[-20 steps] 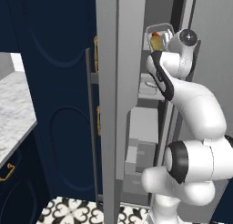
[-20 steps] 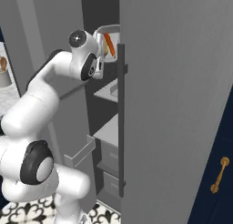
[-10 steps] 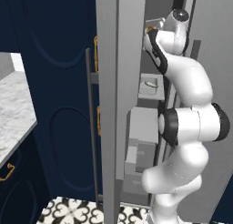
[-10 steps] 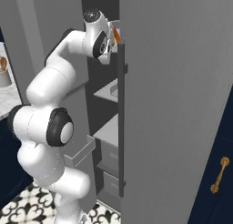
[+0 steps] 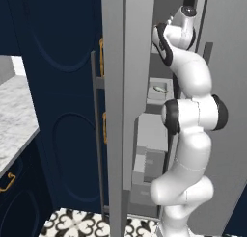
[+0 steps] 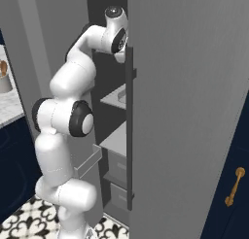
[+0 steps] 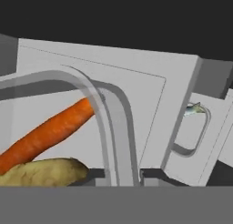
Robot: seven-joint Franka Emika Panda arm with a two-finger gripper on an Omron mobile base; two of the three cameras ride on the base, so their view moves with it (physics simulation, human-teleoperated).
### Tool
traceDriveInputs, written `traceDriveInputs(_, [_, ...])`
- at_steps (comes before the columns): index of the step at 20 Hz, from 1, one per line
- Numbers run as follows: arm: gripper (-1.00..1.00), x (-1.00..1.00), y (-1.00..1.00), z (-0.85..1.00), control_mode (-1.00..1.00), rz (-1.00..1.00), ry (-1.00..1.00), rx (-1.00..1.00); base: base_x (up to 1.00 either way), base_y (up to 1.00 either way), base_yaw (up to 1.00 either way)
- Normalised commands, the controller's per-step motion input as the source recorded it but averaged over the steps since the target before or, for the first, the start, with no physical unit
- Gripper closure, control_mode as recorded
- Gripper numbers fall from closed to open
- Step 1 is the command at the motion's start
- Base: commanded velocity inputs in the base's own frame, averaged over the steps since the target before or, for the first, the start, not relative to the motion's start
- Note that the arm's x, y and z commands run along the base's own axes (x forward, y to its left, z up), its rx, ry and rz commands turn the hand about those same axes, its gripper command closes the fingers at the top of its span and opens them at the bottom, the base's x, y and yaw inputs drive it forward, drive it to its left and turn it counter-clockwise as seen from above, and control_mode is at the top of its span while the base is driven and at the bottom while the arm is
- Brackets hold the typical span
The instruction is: Take the meat container that has the fish and place it on the second highest rack of the freezer. Then take the vegetable container that has the carrot and potato and place it on the highest rack of the freezer.
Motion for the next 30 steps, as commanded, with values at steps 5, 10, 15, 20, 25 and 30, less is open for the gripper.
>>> traceDriveInputs(5, [-1.00, 0.55, 0.02, -0.50, -1.00, 0.04, 0.00, 0.02, 0.00, 0.00, 0.00])
traceDriveInputs(10, [-1.00, -0.22, 0.39, -0.73, -1.00, 0.07, -0.35, 0.00, 0.00, 0.00, 0.00])
traceDriveInputs(15, [-1.00, -0.56, 0.47, -0.41, -1.00, 0.03, -0.60, -0.03, 0.00, 0.00, 0.00])
traceDriveInputs(20, [-1.00, -0.95, 0.16, 0.77, -1.00, 0.00, -0.33, -0.04, 0.00, 0.00, 0.00])
traceDriveInputs(25, [-1.00, -1.00, 0.00, 0.86, -1.00, 0.00, -0.09, -0.01, 0.00, 0.00, 0.00])
traceDriveInputs(30, [-1.00, -1.00, -0.08, 0.19, -1.00, 0.00, 0.00, 0.00, 0.00, 0.00, 0.00])
